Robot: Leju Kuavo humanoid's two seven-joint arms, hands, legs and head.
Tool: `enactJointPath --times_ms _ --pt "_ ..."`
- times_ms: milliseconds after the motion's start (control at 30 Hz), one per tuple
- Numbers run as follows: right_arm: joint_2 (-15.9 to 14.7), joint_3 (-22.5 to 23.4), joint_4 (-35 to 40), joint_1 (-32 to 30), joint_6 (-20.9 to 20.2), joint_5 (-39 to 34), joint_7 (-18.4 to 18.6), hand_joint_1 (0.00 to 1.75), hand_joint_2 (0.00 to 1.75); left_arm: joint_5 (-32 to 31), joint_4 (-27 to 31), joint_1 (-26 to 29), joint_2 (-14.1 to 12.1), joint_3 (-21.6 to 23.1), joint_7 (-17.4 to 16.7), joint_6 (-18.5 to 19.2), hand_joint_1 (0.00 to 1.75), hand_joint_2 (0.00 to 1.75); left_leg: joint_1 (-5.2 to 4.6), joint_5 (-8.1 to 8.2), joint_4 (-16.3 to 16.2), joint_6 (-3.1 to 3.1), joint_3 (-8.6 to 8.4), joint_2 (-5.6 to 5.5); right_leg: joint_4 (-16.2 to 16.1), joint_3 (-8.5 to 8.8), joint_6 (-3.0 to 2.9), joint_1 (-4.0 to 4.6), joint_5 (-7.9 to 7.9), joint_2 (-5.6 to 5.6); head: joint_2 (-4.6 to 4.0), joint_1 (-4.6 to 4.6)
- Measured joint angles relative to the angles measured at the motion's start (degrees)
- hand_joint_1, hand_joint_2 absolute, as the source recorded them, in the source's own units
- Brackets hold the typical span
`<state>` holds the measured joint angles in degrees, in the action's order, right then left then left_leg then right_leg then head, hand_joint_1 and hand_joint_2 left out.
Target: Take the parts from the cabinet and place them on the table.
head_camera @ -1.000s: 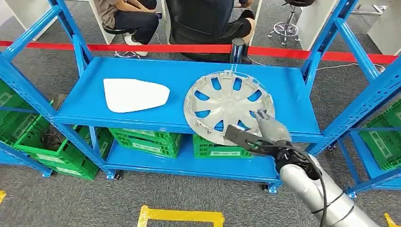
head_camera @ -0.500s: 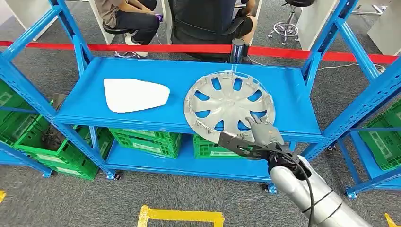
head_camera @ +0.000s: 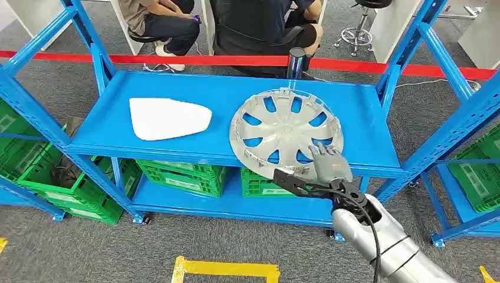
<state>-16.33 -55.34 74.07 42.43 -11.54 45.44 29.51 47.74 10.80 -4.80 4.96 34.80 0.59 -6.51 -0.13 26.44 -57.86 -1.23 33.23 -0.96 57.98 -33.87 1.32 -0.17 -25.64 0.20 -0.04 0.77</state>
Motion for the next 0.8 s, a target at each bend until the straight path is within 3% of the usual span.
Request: enactJointPath --times_ms 233,800 --pt "1.7 0.3 -2.2 0.1 2.0 2.6 -0.8 0.0 1.75 0.3 0.0 0.0 0.0 0.3 0.0 0.0 0.0 0.0 0.0 0.0 0.0 0.0 0.0 0.0 0.0 0.0 0.0 0.0 0.0 0.0 0.0 0.0" --pt "4.5 0.3 -6.2 0.5 2.5 3.5 -1.9 0.0 1.75 0.8 0.0 0.0 0.0 1.2 0.0 0.0 0.0 0.0 0.0 -0.01 0.0 0.0 0.0 0.0 0.0 0.0 0.0 0.0 0.0 0.0 0.0 -0.04"
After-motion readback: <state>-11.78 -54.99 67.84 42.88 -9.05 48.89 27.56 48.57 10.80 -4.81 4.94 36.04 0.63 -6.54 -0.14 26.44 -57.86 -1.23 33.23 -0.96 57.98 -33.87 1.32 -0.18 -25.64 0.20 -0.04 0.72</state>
